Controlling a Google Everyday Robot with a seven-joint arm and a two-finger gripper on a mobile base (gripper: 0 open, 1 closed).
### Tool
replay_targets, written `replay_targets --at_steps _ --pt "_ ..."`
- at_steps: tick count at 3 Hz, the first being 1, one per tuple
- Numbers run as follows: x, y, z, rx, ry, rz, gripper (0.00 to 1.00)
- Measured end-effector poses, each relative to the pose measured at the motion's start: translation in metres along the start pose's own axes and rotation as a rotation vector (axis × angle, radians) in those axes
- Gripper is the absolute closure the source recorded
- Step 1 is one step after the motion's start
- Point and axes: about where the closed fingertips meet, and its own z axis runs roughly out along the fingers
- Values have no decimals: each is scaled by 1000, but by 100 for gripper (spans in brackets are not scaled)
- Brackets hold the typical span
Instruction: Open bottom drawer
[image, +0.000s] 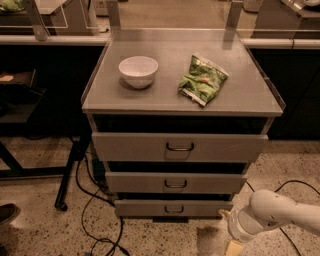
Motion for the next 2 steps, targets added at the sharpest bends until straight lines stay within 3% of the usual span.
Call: replay_targets --at_steps 1,2 --pt "2 6 16 -17 -18 -30 0" --pt "9 -10 45 -13 -55 -34 0"
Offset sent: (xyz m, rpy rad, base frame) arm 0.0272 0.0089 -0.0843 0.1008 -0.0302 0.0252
